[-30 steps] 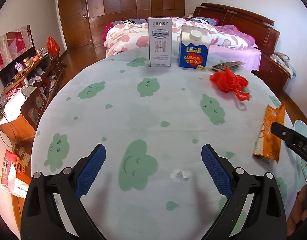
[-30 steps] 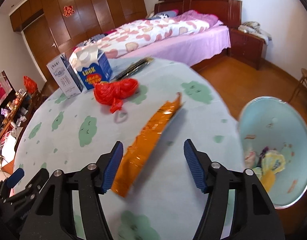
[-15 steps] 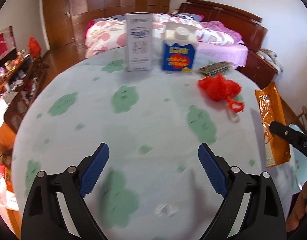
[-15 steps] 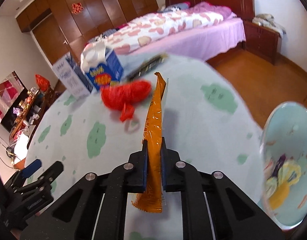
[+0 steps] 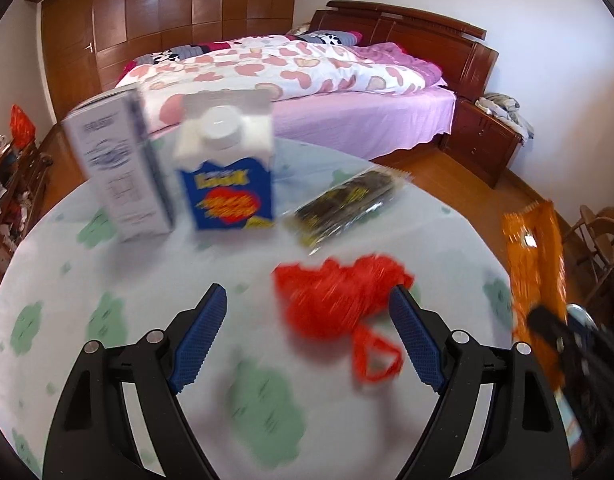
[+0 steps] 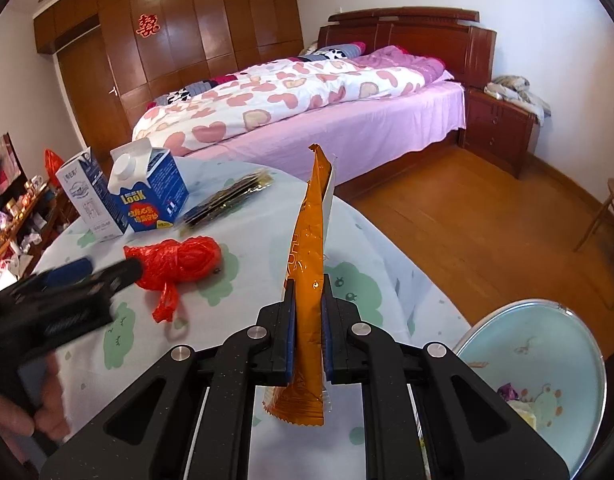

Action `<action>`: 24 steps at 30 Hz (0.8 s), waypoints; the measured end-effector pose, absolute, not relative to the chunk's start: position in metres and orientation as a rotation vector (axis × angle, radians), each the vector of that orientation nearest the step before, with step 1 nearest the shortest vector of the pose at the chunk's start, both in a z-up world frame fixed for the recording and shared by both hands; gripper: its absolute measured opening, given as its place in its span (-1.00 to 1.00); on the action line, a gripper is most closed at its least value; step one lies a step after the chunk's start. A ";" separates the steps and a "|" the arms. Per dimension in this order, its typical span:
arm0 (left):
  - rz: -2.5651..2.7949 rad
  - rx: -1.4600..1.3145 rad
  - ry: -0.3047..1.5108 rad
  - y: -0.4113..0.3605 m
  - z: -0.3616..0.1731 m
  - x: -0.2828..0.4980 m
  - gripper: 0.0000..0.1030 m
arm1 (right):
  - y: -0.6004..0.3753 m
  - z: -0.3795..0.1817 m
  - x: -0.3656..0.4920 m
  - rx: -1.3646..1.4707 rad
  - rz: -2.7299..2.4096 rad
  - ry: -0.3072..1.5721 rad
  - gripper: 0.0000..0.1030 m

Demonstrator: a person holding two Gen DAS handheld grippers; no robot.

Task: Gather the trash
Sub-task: 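Grasp the red plastic bag with the left tool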

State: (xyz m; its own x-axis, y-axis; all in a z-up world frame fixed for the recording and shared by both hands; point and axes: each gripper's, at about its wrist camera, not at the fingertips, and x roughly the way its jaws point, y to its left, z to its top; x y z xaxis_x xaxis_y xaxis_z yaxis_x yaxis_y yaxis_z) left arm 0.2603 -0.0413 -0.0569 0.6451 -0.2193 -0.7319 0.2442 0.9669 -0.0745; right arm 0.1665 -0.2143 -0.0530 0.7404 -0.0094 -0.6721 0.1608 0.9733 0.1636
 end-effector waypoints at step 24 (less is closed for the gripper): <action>-0.105 0.037 0.822 0.007 -0.052 0.165 -0.40 | -0.175 -0.040 0.101 0.214 -0.044 0.686 -0.78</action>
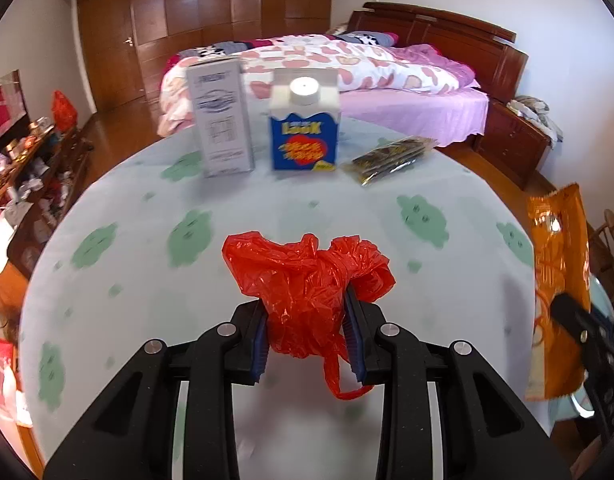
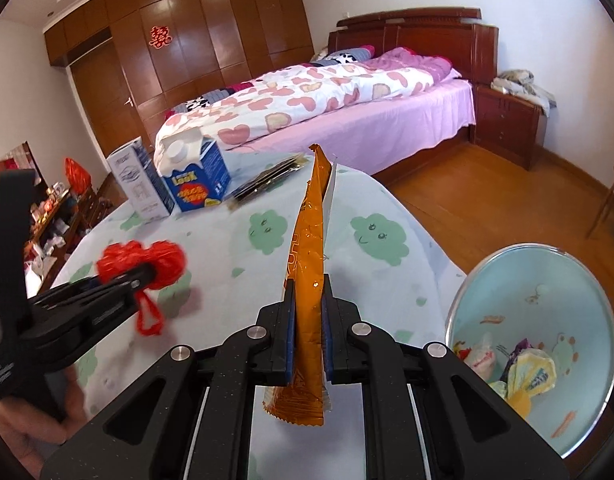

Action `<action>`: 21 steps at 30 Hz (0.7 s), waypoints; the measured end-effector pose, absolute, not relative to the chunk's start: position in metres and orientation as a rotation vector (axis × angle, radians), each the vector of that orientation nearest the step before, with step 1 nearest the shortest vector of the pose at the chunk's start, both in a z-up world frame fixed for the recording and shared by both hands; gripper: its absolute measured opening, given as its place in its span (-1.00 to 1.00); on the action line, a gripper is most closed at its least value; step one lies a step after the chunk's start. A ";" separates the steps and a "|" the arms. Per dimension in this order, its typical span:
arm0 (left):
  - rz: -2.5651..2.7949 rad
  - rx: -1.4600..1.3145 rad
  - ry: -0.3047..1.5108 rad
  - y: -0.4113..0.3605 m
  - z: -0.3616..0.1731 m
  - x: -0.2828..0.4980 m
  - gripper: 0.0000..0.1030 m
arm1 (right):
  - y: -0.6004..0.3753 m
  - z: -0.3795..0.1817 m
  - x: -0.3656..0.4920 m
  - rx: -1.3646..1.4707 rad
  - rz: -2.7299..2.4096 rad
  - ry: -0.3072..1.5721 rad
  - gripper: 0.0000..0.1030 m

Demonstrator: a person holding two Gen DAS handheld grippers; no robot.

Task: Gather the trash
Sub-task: 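Grasp the red plastic bag with the left tool, then carry the orange wrapper and red bag over the bucket with both tools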

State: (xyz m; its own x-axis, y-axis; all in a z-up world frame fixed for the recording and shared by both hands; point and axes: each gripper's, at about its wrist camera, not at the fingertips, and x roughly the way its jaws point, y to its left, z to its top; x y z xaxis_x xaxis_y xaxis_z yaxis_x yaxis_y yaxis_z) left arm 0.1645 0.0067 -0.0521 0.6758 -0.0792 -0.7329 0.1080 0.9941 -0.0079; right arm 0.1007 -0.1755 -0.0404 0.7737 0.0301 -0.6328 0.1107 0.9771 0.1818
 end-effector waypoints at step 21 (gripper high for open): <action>-0.058 0.067 0.783 0.013 -0.038 0.067 -0.39 | -0.160 -0.040 0.032 0.173 0.008 0.695 -0.78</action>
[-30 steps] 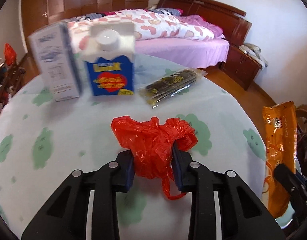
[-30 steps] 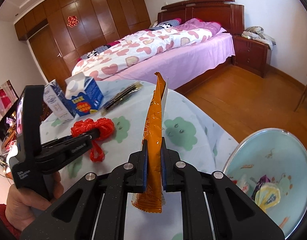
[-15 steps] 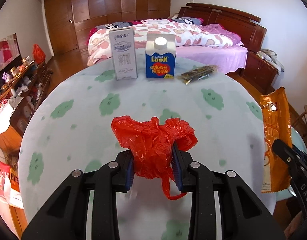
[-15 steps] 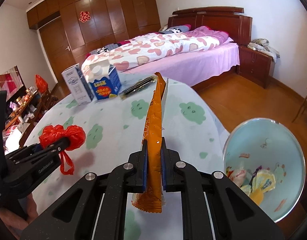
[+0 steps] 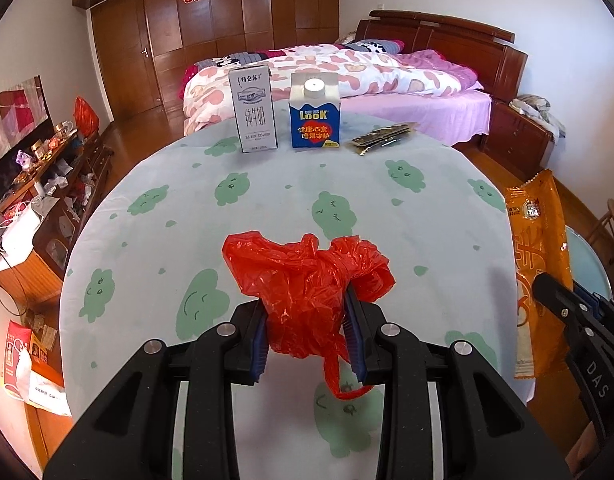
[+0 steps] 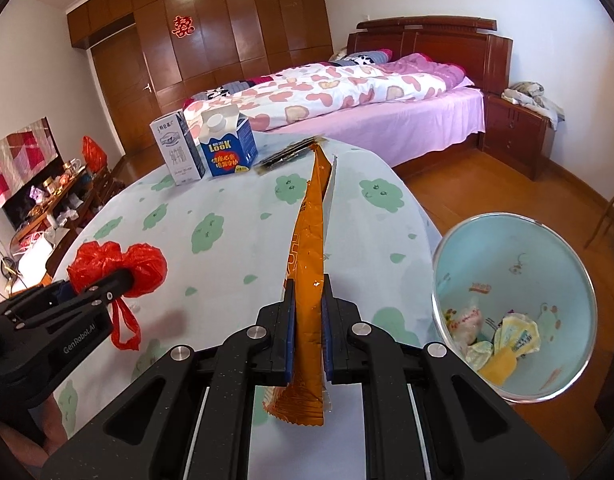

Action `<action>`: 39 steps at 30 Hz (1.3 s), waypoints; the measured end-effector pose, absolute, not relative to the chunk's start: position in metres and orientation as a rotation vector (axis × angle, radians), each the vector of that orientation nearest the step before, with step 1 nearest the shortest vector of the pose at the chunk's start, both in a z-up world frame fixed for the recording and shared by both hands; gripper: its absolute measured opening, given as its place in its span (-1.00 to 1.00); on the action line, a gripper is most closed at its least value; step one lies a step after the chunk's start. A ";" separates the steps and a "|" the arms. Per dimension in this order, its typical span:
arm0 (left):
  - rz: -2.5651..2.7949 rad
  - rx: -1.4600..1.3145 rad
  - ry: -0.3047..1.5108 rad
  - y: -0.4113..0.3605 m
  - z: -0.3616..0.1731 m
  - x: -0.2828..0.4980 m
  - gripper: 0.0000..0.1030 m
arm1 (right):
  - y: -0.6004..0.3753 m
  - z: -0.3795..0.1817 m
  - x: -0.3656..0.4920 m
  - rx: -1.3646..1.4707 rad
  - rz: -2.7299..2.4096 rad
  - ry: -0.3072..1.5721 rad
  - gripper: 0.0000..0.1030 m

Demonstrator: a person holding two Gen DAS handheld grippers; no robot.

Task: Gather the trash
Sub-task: 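Carry the orange wrapper and red bag over the bucket with both tools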

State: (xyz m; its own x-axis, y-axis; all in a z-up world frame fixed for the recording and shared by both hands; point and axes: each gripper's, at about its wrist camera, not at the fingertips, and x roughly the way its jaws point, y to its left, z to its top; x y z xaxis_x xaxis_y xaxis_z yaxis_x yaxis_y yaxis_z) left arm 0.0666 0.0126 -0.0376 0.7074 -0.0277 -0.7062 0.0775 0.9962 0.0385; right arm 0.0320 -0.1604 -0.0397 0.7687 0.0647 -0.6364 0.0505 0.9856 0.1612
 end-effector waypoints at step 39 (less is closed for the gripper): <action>-0.075 0.062 0.770 -0.001 -0.035 0.040 -0.37 | -0.168 -0.036 -0.002 0.111 0.012 0.683 -0.77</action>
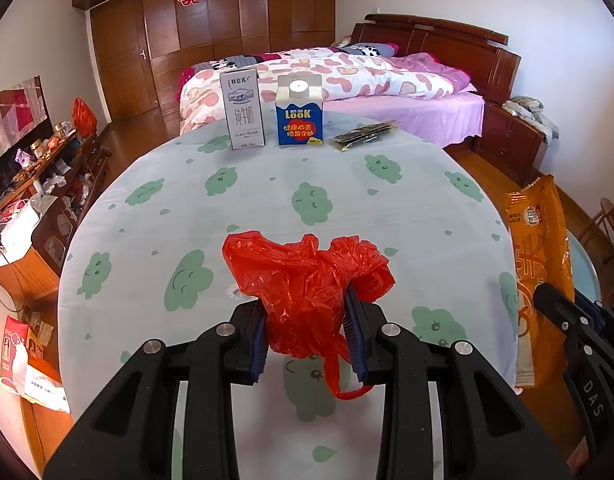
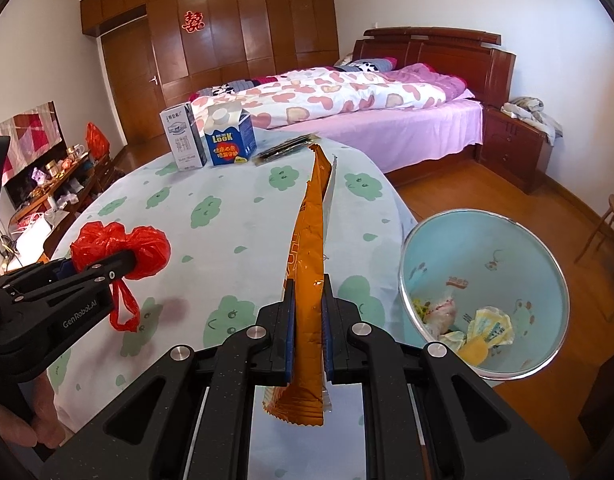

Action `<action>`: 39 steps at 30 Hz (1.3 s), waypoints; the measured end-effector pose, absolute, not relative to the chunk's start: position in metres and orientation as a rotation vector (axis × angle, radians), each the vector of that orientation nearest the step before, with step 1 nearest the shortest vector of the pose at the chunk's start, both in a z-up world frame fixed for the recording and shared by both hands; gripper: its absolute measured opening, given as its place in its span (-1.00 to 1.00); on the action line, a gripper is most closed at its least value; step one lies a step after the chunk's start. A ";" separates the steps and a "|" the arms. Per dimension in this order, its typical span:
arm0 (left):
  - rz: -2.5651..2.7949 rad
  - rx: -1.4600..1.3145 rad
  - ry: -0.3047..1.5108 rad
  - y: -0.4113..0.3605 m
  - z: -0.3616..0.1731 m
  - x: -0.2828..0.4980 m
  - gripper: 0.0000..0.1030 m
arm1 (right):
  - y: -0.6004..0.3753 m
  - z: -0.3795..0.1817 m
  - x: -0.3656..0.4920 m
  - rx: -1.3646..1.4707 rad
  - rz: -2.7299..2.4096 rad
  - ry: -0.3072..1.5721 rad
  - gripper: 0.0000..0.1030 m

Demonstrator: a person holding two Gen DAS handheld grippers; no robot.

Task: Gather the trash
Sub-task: 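Carry the orange wrapper and red bag over the bucket with both tools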

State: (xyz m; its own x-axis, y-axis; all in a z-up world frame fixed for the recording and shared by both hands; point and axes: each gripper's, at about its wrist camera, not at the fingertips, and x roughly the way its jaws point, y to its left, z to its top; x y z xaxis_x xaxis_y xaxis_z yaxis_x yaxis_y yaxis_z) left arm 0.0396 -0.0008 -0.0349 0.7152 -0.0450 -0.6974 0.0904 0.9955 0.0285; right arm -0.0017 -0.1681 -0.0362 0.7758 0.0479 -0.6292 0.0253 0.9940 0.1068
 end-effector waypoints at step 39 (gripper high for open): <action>-0.166 0.135 0.704 -0.061 -0.017 0.030 -0.37 | -0.233 -0.027 -0.021 0.168 -0.110 0.638 -0.77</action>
